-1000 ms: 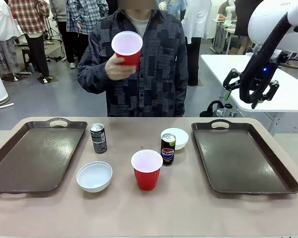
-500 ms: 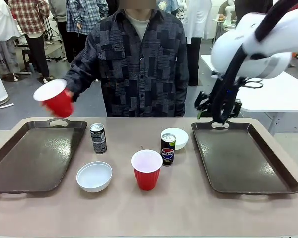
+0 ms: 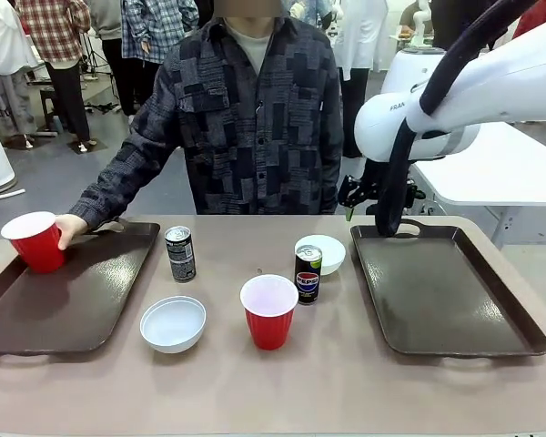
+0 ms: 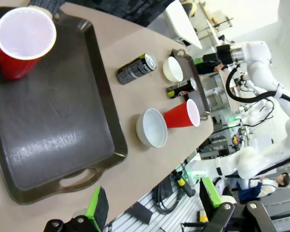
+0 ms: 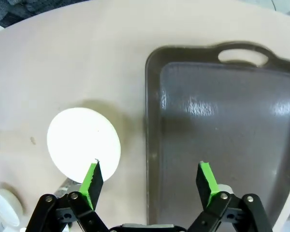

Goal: Prepare tableware on both trays.
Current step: Pick up a Picnic Bowl from the table and place it on a Handle tray.

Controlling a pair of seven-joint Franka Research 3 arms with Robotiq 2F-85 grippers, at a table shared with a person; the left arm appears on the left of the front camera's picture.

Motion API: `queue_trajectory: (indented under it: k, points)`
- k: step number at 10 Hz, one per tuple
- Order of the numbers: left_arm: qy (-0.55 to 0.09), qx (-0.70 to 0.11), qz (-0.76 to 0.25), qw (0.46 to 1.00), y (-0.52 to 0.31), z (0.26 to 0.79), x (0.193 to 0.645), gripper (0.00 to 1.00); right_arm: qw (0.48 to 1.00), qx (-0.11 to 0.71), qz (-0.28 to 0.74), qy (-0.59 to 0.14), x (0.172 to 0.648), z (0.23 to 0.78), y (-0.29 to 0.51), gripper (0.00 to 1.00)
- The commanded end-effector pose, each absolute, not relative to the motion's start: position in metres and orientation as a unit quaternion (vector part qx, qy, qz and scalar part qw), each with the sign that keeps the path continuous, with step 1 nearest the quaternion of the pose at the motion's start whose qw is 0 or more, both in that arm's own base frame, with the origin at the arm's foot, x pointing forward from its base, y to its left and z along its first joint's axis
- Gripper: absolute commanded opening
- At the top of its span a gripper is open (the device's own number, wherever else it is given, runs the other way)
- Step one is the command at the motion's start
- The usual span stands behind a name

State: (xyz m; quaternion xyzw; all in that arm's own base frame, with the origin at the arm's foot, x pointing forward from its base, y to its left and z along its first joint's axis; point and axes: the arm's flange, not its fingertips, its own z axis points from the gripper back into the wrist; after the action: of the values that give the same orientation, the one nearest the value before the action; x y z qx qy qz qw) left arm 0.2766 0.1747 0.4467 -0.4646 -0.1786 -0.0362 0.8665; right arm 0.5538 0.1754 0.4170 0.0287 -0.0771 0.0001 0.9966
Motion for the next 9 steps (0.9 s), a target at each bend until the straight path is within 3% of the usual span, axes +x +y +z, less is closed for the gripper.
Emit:
queue_trajectory:
  k: [1, 5, 6, 7, 8, 9]
  points:
    - [-0.183, -0.468, -0.033, 0.864, 0.175, 0.447, 0.277, 1.0, 0.998, 0.037, 0.014, -0.046, 0.571, 0.406, 0.192, 1.0]
    - [-0.183, -0.468, -0.033, 0.864, 0.175, 0.447, 0.277, 1.0, 0.999, 0.019, 0.032, -0.017, 0.571, 0.37, 0.215, 1.0]
    - [-0.183, -0.468, -0.033, 0.864, 0.175, 0.447, 0.277, 1.0, 0.999, 0.009, 0.047, -0.016, 0.57, 0.362, 0.216, 0.89]
    - [-0.183, -0.468, -0.033, 0.864, 0.175, 0.447, 0.277, 1.0, 0.999, 0.008, 0.048, -0.012, 0.569, 0.361, 0.219, 0.41]
    - [-0.183, -0.468, -0.033, 0.864, 0.175, 0.447, 0.277, 1.0, 0.999, 0.009, 0.048, -0.009, 0.567, 0.36, 0.22, 0.3]
    - [-0.183, -0.468, -0.033, 0.864, 0.175, 0.447, 0.277, 1.0, 0.999, 0.007, 0.049, -0.001, 0.566, 0.356, 0.223, 0.0]
